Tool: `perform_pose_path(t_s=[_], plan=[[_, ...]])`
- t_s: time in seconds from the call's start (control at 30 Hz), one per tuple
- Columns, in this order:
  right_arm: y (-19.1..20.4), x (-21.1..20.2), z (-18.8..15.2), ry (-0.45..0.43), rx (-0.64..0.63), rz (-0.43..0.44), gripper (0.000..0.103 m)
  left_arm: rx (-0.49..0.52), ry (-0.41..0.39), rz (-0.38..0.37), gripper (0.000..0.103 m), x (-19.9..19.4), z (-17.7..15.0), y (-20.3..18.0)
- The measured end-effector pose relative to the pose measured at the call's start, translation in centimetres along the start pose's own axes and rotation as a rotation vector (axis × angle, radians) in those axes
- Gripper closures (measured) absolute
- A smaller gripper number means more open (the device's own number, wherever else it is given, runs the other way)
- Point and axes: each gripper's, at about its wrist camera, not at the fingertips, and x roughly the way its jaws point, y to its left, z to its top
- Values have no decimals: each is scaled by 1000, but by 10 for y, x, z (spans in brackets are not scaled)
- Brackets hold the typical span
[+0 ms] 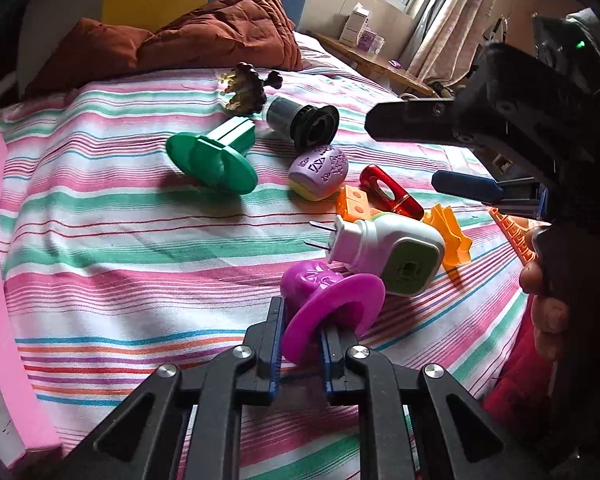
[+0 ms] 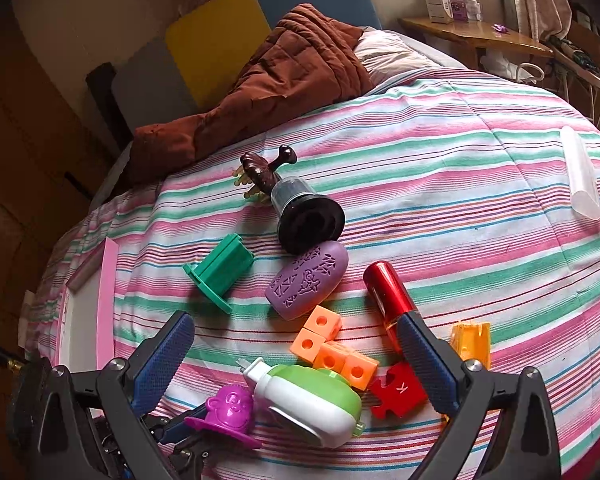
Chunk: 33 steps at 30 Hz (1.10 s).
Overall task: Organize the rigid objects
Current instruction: 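Grasp the magenta suction-cup toy with the left gripper while the right gripper approaches the spray bottle, then carry the magenta toy into the tray with the left gripper while the right gripper grasps the white-green spray bottle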
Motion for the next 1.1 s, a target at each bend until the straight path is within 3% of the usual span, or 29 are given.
perform_pose_path(t_s=[0.27,0.47,0.7,0.8,0.87,0.93,1.1], plan=[[4,10,-5,70,-3,39,1,-1,-58,124,88,-37,-9,18],[15,25,-18,179,-48,16,2,-32,-105,162,88,-71,-17,33],[31,27,-33,213,-135,-34,2,-101,-156,202,88,-108,-25,59],[39,32,-39,238,-201,-77,14,-137,-177,230,88,-122,-31,72],[44,39,-45,272,-233,-91,31,-164,-182,250,88,-128,-35,82],[49,46,-50,296,-274,-128,39,-191,-184,273,88,-133,-40,91],[51,49,-53,302,-311,-156,40,-254,-190,329,88,-146,-50,114]])
